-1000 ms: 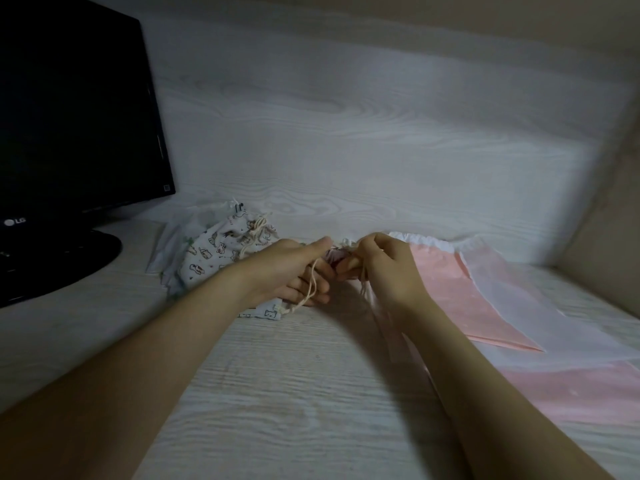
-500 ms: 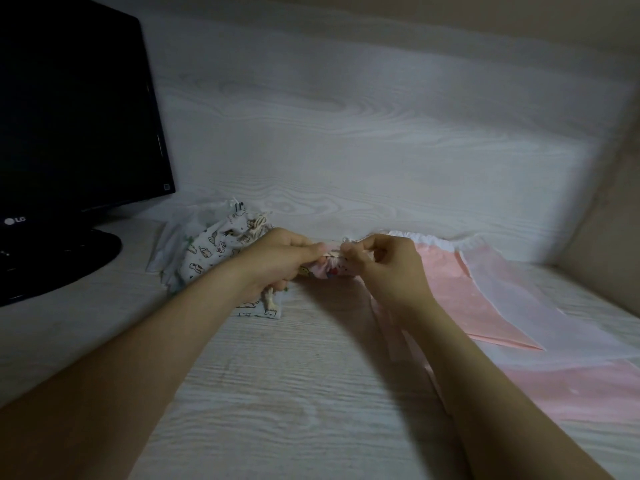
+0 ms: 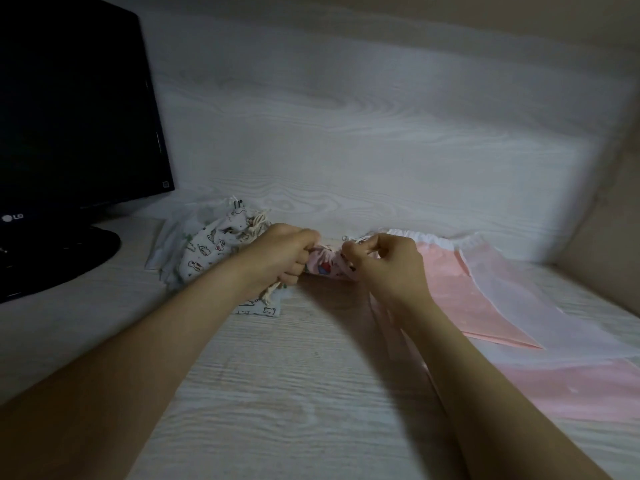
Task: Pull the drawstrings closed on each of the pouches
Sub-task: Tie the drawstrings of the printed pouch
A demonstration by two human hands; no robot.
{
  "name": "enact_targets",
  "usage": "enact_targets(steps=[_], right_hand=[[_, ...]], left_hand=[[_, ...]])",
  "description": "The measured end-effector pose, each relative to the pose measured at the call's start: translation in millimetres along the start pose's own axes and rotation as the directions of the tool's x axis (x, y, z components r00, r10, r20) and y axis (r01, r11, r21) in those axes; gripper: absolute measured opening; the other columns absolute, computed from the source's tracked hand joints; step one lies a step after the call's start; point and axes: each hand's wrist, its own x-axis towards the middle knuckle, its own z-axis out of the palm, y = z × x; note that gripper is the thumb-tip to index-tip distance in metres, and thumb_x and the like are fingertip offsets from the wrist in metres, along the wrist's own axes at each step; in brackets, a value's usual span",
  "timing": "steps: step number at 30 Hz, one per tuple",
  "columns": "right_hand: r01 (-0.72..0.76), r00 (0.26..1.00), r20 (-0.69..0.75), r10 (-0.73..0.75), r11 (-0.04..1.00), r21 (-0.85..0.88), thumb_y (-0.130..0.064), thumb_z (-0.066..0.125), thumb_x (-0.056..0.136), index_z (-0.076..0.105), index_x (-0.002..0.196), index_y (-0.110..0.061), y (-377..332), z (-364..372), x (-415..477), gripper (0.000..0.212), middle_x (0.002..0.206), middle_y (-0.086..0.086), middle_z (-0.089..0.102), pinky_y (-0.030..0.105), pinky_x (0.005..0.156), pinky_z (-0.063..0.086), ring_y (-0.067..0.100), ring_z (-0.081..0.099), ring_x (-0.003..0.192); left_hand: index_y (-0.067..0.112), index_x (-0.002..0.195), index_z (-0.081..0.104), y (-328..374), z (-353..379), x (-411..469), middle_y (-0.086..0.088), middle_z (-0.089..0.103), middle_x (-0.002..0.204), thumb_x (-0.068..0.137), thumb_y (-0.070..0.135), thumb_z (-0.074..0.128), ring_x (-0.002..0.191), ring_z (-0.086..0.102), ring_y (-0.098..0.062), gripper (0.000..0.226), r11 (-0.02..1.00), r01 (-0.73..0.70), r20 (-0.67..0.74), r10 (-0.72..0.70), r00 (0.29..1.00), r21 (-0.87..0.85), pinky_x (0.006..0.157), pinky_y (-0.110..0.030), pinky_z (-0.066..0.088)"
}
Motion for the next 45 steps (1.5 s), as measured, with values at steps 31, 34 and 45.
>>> enact_targets(steps=[31,34,45], right_hand=[[0.163,0.960,0.223,-0.168,0.986,0.039,-0.027,0.070,0.097,0.081,0.097,-0.021,3,5,-2,0.013,0.043,-0.018,0.052,0.013,0.051,0.033,0.002,0.047,0.042],[0.208,0.955,0.203,-0.217,0.976,0.066,-0.027,0.078,0.093,0.083,0.091,-0.022,5,6,-1,0.008,0.048,-0.010,0.058,0.021,0.051,0.034,0.004,0.041,0.043],[0.108,0.979,0.171,-0.112,0.994,0.033,-0.022,0.077,0.088,0.078,0.077,-0.020,3,8,-2,0.011,0.060,-0.002,0.072,0.031,0.061,0.053,0.015,0.068,0.058]], left_hand=[[0.010,0.110,0.063,-3,13,-6,0.004,0.049,0.075,0.116,0.027,0.038,0.057,0.036,-0.007,0.031,0.991,-0.003,0.077,-0.008,0.997,0.135,0.052,-0.024,0.032],[0.010,0.114,0.065,-6,16,-5,0.006,0.053,0.074,0.115,0.027,0.041,0.052,0.041,-0.003,0.030,0.974,-0.072,0.041,0.064,0.997,0.213,0.049,-0.022,0.034],[0.017,0.102,0.063,-16,18,0,0.007,0.063,0.073,0.110,0.043,0.047,0.061,0.054,-0.006,0.031,0.911,-0.174,-0.024,0.197,0.980,0.375,0.065,-0.034,0.046]])
